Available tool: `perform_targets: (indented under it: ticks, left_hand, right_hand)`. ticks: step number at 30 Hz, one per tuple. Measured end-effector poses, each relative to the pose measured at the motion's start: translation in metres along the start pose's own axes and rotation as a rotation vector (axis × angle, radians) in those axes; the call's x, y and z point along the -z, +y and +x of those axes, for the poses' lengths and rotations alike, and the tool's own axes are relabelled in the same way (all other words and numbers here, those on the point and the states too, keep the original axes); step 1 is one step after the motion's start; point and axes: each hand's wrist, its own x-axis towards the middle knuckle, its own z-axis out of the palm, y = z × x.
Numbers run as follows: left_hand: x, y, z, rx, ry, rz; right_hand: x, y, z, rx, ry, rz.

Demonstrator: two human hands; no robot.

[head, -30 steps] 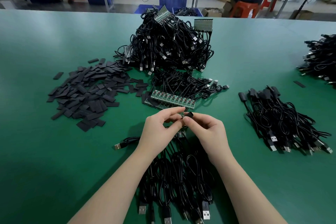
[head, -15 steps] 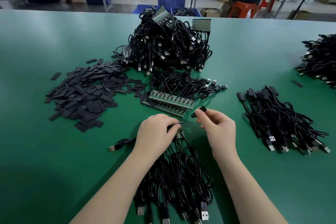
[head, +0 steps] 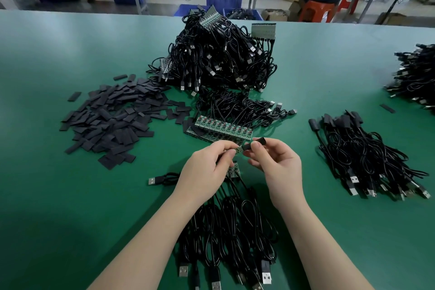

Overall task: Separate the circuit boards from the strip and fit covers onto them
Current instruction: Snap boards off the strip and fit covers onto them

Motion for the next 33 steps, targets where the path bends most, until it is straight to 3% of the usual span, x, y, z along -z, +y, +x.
perform_targets:
  ticks: [33]
  left_hand:
    - [0.0037,0.0001,0.0022,0.037,-0.063,-0.315]
  right_hand:
    - [0.0013,-0.0052,-0.0057,0.246,-0.101,-0.155]
